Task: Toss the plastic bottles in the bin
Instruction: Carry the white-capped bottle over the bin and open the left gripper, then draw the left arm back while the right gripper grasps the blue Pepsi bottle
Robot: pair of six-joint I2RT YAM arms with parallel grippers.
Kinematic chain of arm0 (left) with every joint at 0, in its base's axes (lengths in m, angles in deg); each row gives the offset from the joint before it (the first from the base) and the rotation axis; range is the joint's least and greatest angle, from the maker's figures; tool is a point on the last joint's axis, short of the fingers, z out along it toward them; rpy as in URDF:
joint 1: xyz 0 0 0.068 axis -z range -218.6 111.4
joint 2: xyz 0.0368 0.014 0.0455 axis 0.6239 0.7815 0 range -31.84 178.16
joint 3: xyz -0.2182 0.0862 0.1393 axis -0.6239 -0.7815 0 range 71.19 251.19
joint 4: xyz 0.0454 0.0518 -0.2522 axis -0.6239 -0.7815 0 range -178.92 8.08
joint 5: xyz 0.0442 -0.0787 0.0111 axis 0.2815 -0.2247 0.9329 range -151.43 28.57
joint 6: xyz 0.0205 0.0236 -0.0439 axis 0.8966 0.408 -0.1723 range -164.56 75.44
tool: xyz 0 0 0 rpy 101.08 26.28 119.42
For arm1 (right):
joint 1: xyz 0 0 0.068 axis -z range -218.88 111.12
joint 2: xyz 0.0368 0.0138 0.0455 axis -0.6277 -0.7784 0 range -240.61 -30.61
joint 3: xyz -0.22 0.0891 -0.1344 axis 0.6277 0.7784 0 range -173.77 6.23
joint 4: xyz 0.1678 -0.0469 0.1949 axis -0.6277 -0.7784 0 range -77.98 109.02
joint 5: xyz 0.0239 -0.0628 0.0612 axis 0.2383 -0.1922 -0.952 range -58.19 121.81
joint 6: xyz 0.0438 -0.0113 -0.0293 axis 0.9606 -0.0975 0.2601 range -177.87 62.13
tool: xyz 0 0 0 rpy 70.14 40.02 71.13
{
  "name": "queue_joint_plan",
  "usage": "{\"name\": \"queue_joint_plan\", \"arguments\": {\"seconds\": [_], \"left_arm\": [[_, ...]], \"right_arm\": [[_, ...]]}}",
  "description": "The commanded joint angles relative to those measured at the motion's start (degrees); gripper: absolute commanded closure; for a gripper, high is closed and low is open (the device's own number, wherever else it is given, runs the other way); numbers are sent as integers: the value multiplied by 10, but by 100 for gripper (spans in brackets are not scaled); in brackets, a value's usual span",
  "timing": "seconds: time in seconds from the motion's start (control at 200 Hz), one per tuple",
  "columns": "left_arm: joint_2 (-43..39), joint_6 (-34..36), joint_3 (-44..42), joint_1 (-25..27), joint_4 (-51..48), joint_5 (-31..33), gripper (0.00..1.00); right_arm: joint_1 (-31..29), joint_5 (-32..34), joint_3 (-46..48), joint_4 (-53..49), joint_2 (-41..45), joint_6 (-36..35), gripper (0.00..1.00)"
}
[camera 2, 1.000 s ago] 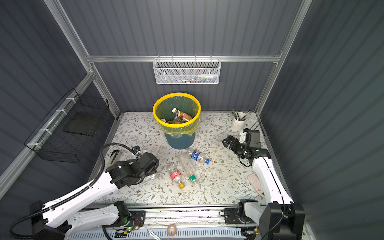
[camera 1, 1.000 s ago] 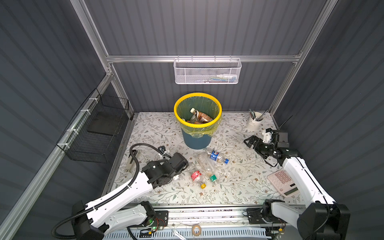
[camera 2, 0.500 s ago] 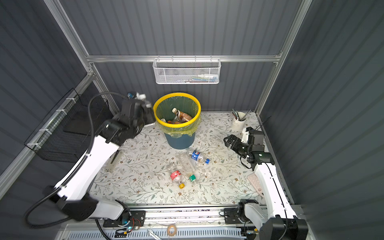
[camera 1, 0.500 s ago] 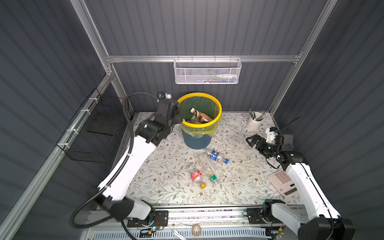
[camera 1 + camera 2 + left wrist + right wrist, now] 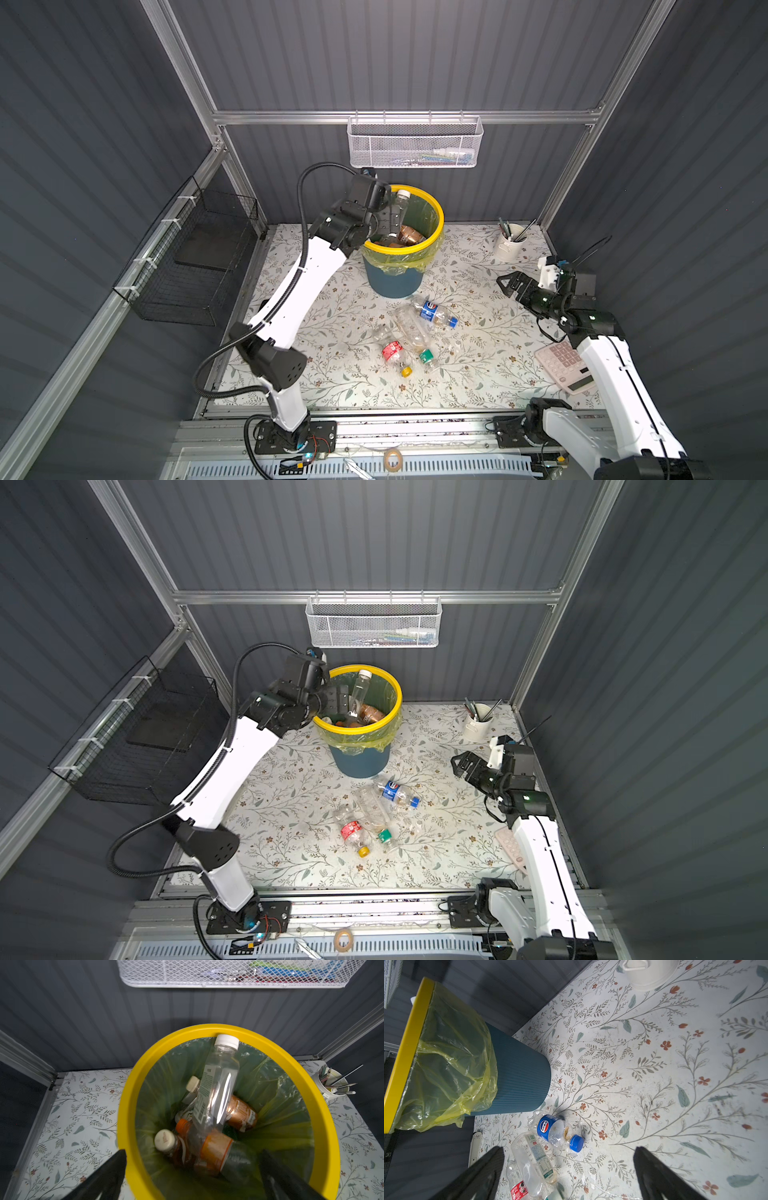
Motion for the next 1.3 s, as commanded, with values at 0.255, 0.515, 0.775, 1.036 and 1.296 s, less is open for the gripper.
{"name": "queue_joint_plan", "arguments": {"seconds": [0.255, 0.515, 0.775, 1.036, 1.296], "left_arm": [[-209, -73, -310, -4, 50, 105, 1], [-253, -139, -456, -73, 66, 40, 1], [-281, -151, -528, -125, 70, 0, 1], [-299, -168, -575, -137, 68, -24, 1], [-310, -169, -581, -137, 55, -19, 0]], "right_arm": [[-40, 12, 17, -6, -44, -48, 1], [-177, 97, -33, 4, -186, -129, 1], [-264, 115, -96, 16, -312, -202, 1], [-308, 89, -146, 8, -403, -250, 1], [-327, 82, -172, 1, -471, -267, 8]]}}
